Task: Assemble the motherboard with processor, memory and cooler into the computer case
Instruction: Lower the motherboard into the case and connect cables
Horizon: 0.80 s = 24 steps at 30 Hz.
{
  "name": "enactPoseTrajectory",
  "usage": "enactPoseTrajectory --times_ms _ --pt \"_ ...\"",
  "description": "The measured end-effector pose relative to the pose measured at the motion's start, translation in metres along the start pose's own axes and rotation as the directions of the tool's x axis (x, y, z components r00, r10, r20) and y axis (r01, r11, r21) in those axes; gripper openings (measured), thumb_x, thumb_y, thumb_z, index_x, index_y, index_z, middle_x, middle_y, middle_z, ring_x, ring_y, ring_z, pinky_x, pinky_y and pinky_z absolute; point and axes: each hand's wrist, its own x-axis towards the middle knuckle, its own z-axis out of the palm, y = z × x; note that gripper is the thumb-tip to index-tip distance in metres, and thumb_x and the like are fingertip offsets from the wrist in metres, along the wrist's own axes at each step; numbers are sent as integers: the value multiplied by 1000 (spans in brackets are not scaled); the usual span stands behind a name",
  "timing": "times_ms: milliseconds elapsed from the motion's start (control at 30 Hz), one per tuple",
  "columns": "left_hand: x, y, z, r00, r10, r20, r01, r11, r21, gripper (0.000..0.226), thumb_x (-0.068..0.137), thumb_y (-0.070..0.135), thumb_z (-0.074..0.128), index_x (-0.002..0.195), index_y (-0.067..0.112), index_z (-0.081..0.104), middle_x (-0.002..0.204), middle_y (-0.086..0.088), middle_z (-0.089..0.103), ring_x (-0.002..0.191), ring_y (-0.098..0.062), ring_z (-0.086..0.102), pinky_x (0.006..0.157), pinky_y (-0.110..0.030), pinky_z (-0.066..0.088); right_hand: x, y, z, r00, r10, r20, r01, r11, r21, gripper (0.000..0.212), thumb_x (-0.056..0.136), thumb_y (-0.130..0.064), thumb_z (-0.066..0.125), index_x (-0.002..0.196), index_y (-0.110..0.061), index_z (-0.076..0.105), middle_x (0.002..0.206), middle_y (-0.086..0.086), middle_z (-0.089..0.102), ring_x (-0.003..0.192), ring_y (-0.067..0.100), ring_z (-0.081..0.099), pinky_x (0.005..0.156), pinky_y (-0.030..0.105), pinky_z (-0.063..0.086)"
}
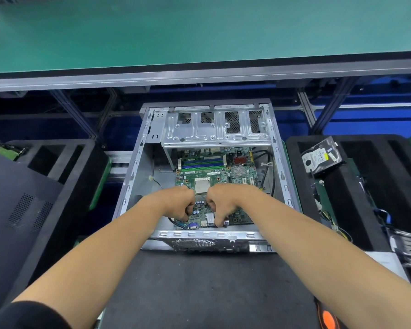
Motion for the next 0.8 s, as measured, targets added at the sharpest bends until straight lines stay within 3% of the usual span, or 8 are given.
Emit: enactPoseTrajectory --times_ms 167,367,500,667,800 --pt "1 4 2 999 42 -17 -39 991 128 12 75 11 67 67 12 57 65 1 58 63 -18 50 46 -23 32 0 0 0 1000 -6 -7 6 1000 -13 28 63 -19 82 79 -5 64 67 4 61 57 18 50 51 27 40" --pt "0 4 5 1000 21 1 -21 999 37 13 74 7 68 71 15 57 71 2 58 62 -14 49 44 -17 28 1 0 0 1000 -16 -16 15 999 -41 28 63 -20 82 74 -10 59 68 5 58 58 19 49 52 28 41" --pt "1 1 5 1000 2 -27 -4 996 -85 12 75 10 73 71 9 61 69 1 60 61 -14 51 52 -21 36 1 0 0 1000 -20 -19 19 999 -44 29 63 -21 82 72 -11 56 67 4 57 57 19 48 52 28 39" --pt "2 -4 8 999 -37 5 37 983 -179 15 72 12 80 69 13 65 68 8 63 64 -11 56 59 -21 41 0 -1 0 999 -22 -25 21 999 -41 30 63 -21 83 74 -11 57 68 5 56 59 20 47 53 28 38" --pt "3 -5 8 998 -53 24 57 981 -187 22 71 13 81 62 18 62 62 13 60 56 -4 53 56 -21 40 -2 -1 -1 1000 -24 -19 23 999 -35 30 63 -20 83 74 -10 57 68 4 57 59 20 48 53 27 39"
